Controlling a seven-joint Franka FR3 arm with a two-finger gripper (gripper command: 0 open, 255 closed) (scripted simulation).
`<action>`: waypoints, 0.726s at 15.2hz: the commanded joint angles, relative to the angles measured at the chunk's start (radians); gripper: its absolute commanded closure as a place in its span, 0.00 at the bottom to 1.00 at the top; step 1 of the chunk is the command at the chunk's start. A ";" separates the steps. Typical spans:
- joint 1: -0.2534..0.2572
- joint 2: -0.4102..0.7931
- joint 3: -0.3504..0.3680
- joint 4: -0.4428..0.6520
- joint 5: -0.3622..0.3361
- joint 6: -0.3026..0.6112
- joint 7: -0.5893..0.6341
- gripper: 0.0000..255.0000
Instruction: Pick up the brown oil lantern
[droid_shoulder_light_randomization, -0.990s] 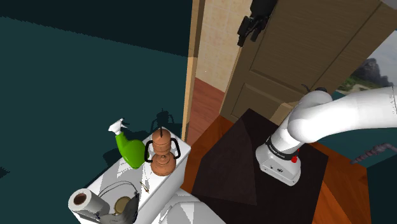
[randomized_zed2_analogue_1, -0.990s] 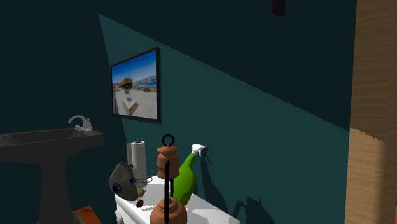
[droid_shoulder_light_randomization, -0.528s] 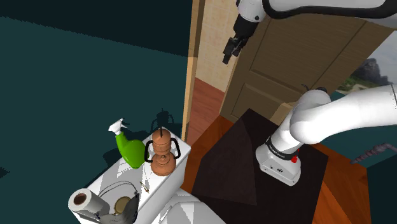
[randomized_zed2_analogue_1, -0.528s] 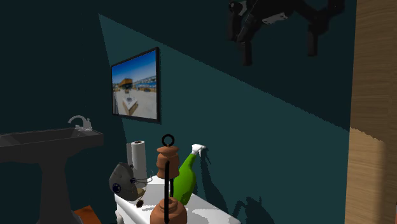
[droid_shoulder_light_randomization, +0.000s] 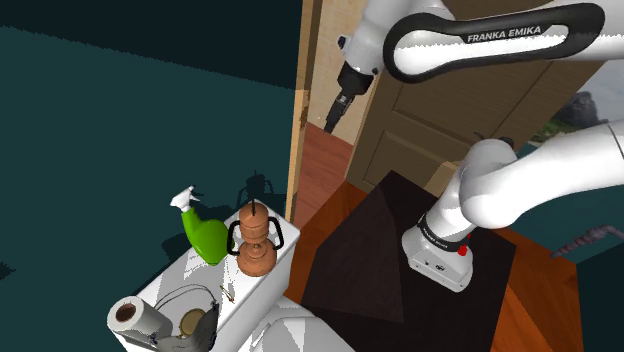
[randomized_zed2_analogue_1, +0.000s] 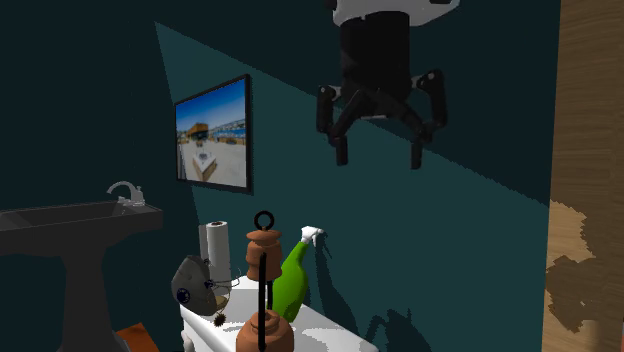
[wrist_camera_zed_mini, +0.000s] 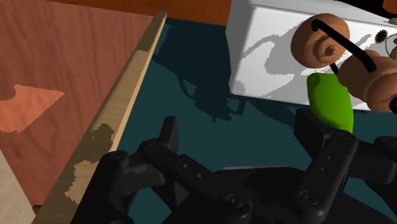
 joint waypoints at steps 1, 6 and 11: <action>0.035 0.021 0.012 -0.036 0.019 0.074 -0.023 0.00; 0.126 0.111 0.042 -0.100 0.069 0.263 -0.085 0.00; 0.225 0.232 0.068 -0.138 0.125 0.458 -0.157 0.00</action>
